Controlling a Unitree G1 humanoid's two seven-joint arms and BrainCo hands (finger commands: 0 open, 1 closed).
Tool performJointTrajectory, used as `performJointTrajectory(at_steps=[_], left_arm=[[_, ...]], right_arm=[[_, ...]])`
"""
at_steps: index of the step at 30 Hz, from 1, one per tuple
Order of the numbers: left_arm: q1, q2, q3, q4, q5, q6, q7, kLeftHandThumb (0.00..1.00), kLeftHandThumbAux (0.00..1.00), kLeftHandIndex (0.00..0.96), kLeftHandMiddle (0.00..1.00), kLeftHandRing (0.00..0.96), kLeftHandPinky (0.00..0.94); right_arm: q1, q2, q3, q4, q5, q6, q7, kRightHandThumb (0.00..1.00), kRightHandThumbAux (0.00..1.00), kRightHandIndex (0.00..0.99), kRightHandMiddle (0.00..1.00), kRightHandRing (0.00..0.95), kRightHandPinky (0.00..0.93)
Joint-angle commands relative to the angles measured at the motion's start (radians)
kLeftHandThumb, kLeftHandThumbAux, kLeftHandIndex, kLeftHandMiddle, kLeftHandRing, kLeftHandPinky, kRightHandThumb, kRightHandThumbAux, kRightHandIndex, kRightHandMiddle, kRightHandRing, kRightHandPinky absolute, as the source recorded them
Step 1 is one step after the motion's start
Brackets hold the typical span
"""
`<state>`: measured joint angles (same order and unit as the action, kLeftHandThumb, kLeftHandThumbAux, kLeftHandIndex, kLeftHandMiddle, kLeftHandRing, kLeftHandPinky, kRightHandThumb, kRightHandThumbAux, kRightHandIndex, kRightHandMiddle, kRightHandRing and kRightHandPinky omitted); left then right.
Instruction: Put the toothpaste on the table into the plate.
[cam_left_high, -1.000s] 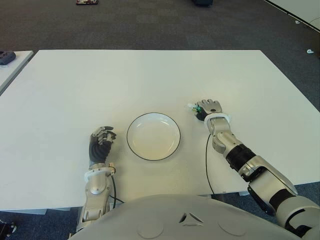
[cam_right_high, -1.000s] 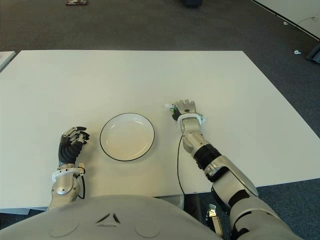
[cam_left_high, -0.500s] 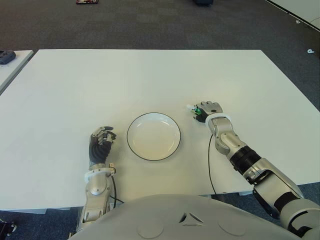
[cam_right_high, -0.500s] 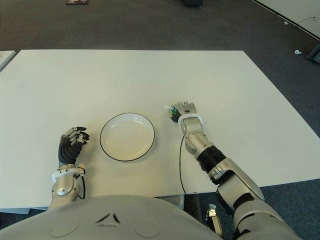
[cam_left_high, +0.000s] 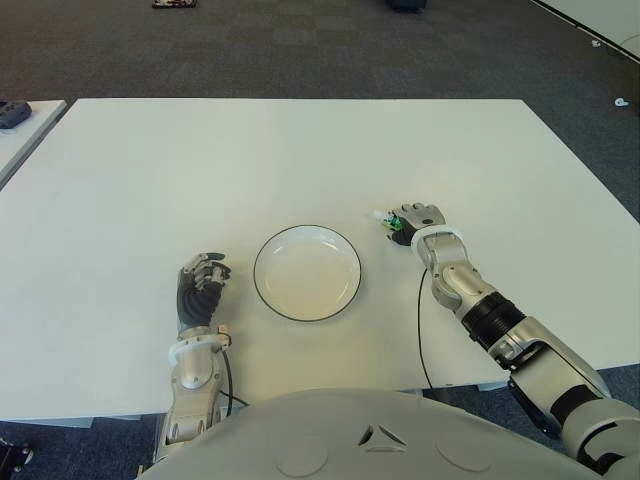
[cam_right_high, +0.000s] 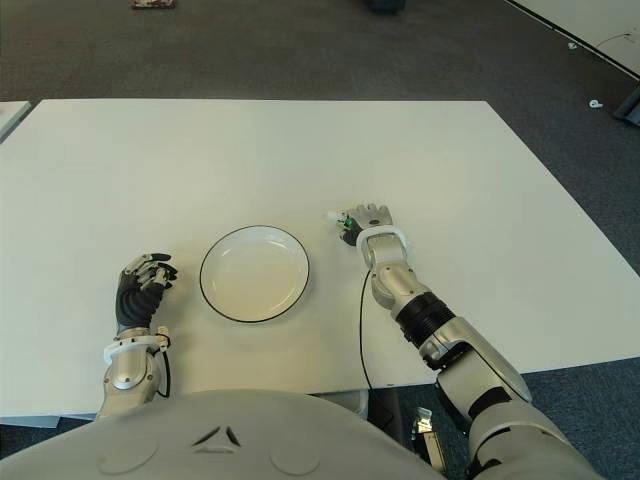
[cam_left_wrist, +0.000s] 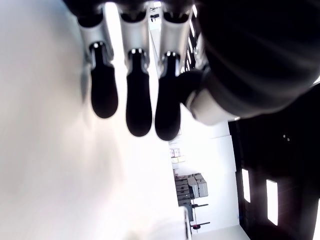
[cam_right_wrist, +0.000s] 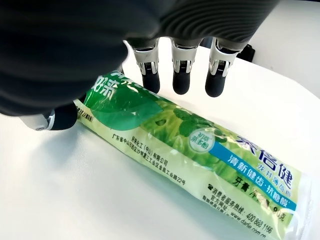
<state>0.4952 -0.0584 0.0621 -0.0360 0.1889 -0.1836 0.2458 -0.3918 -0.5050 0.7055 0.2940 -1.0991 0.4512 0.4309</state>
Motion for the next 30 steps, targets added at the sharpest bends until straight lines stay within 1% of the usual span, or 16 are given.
performJointTrajectory(at_steps=[1, 6, 9, 11, 12, 13, 15, 16, 17, 18, 19, 21, 23, 24, 25, 30], left_arm=[[0.013, 0.0, 0.002, 0.005, 0.008, 0.047, 0.005, 0.701, 0.718, 0.429, 0.576, 0.573, 0.558], [0.012, -0.002, 0.003, -0.006, 0.019, 0.084, 0.012, 0.703, 0.718, 0.43, 0.572, 0.576, 0.556], [0.012, -0.004, 0.003, -0.014, 0.02, 0.098, 0.013, 0.703, 0.718, 0.429, 0.568, 0.573, 0.55], [0.014, -0.006, 0.003, -0.021, 0.015, 0.104, 0.012, 0.702, 0.718, 0.429, 0.567, 0.57, 0.545], [0.016, -0.009, 0.004, -0.026, 0.009, 0.108, 0.01, 0.702, 0.718, 0.429, 0.567, 0.568, 0.542], [0.018, -0.011, 0.005, -0.029, 0.005, 0.111, 0.009, 0.702, 0.718, 0.429, 0.568, 0.566, 0.54], [0.018, -0.012, 0.005, -0.03, 0.002, 0.107, 0.009, 0.701, 0.718, 0.429, 0.569, 0.564, 0.538], [0.017, -0.011, 0.005, -0.029, 0.002, 0.102, 0.009, 0.701, 0.718, 0.429, 0.567, 0.564, 0.543], [0.017, -0.012, 0.007, -0.028, -0.004, 0.1, 0.006, 0.701, 0.718, 0.429, 0.566, 0.564, 0.545], [0.017, -0.013, 0.01, -0.027, -0.012, 0.099, 0.003, 0.701, 0.718, 0.429, 0.565, 0.564, 0.549], [0.017, -0.014, 0.012, -0.027, -0.018, 0.099, 0.0, 0.701, 0.718, 0.429, 0.564, 0.562, 0.548], [0.016, -0.014, 0.014, -0.024, -0.024, 0.093, 0.0, 0.702, 0.718, 0.429, 0.564, 0.56, 0.547], [0.016, -0.012, 0.015, -0.019, -0.026, 0.076, 0.002, 0.702, 0.718, 0.429, 0.563, 0.559, 0.547], [0.016, -0.012, 0.016, -0.017, -0.032, 0.067, 0.0, 0.702, 0.718, 0.429, 0.563, 0.558, 0.547], [0.017, -0.013, 0.017, -0.015, -0.036, 0.062, -0.002, 0.702, 0.718, 0.429, 0.563, 0.559, 0.553], [0.016, -0.014, 0.019, -0.013, -0.054, 0.06, -0.008, 0.703, 0.717, 0.429, 0.566, 0.56, 0.553]], right_arm=[[0.018, -0.003, 0.006, 0.009, -0.009, -0.018, 0.036, 0.603, 0.212, 0.0, 0.0, 0.0, 0.0], [0.013, 0.002, 0.005, 0.014, -0.018, -0.019, 0.036, 0.608, 0.231, 0.0, 0.0, 0.0, 0.0], [0.004, 0.01, 0.001, 0.032, -0.018, -0.022, 0.021, 0.613, 0.247, 0.0, 0.0, 0.0, 0.0], [0.001, 0.015, -0.003, 0.044, -0.017, -0.025, 0.003, 0.618, 0.278, 0.0, 0.0, 0.0, 0.037], [0.001, 0.019, -0.006, 0.05, -0.017, -0.025, -0.012, 0.633, 0.298, 0.025, 0.053, 0.061, 0.109], [0.002, 0.022, -0.008, 0.053, -0.017, -0.024, -0.021, 0.655, 0.31, 0.077, 0.15, 0.166, 0.205], [0.004, 0.029, -0.016, 0.059, -0.016, -0.021, -0.043, 0.675, 0.32, 0.123, 0.235, 0.258, 0.29], [0.006, 0.033, -0.02, 0.061, -0.014, -0.018, -0.053, 0.687, 0.333, 0.217, 0.273, 0.29, 0.324], [0.002, 0.039, -0.024, 0.071, -0.012, -0.015, -0.065, 0.691, 0.337, 0.251, 0.287, 0.302, 0.337], [0.001, 0.045, -0.031, 0.077, -0.008, -0.01, -0.077, 0.705, 0.349, 0.32, 0.332, 0.347, 0.389], [-0.001, 0.049, -0.035, 0.081, -0.006, -0.008, -0.084, 0.711, 0.472, 0.361, 0.376, 0.391, 0.433], [0.0, 0.056, -0.042, 0.086, -0.002, -0.006, -0.097, 0.718, 0.579, 0.397, 0.422, 0.441, 0.481], [-0.001, 0.063, -0.053, 0.095, 0.002, -0.007, -0.117, 0.722, 0.645, 0.421, 0.474, 0.502, 0.54], [-0.004, 0.067, -0.059, 0.104, 0.006, -0.008, -0.131, 0.723, 0.655, 0.424, 0.486, 0.517, 0.554], [-0.005, 0.071, -0.064, 0.111, 0.008, -0.009, -0.141, 0.724, 0.668, 0.429, 0.515, 0.552, 0.587], [0.01, 0.092, -0.097, 0.122, 0.029, -0.008, -0.214, 0.726, 0.689, 0.437, 0.592, 0.63, 0.646]])
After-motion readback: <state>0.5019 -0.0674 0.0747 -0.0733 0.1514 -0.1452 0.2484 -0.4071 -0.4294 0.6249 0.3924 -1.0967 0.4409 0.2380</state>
